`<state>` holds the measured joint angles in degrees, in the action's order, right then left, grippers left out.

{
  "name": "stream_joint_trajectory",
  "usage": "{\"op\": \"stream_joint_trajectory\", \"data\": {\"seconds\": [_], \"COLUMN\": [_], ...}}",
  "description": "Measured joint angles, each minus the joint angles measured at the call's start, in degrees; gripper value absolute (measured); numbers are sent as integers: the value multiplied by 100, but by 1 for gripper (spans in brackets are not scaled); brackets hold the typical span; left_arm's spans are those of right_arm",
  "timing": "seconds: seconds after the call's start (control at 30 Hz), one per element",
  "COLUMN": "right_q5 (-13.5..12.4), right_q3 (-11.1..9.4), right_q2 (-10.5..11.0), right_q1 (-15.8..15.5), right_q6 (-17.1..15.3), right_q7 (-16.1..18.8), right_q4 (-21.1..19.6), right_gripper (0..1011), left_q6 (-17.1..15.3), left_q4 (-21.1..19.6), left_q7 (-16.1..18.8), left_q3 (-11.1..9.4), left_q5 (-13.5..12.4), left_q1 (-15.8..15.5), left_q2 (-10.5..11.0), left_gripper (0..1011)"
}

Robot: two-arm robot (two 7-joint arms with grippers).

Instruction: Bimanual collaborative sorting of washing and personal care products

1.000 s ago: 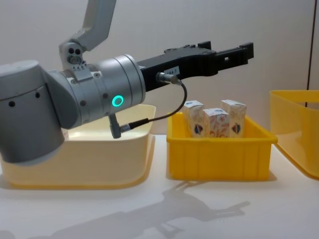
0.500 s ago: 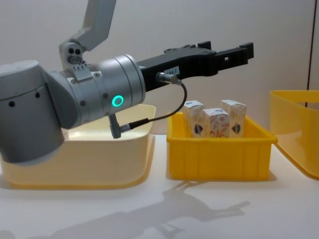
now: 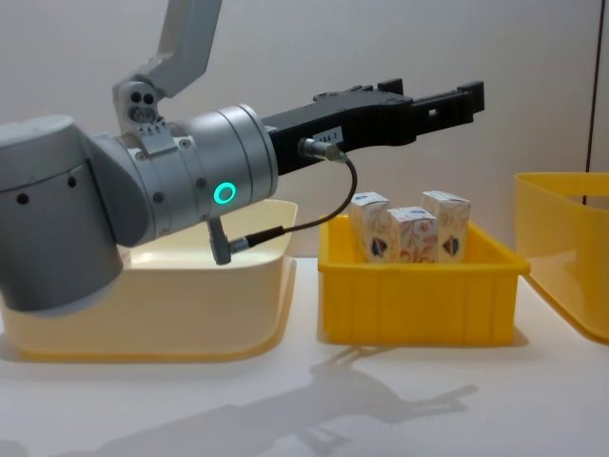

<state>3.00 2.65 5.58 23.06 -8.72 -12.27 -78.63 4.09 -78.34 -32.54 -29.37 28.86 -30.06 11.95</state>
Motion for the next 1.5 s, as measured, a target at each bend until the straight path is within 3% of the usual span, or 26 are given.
{"op": "stream_joint_trajectory", "data": {"seconds": [0.47, 0.9, 1.2, 1.5], "right_q5": [5, -102, -392, -534], "right_q3": [-11, -68, -150, -169], "right_q2": [-8, -22, -22, -6], "right_q1": [0, -53, -144, -211], "right_q6": [69, 735, 1368, 1502], "right_q7": [9, 197, 560, 722], "right_q4": [-5, -155, -369, -476], "right_gripper": [1001, 1000, 1001, 1001], "left_q6": [0, 0, 0, 0], "left_q4": [0, 0, 0, -17], "left_q7": [0, 0, 0, 43], "left_q3": [0, 0, 0, 2], "left_q5": [0, -1, 0, -19], "left_q1": [0, 0, 0, 25], "left_q2": [0, 0, 0, 11], "left_gripper": [1000, 1000, 1000, 1000]}}
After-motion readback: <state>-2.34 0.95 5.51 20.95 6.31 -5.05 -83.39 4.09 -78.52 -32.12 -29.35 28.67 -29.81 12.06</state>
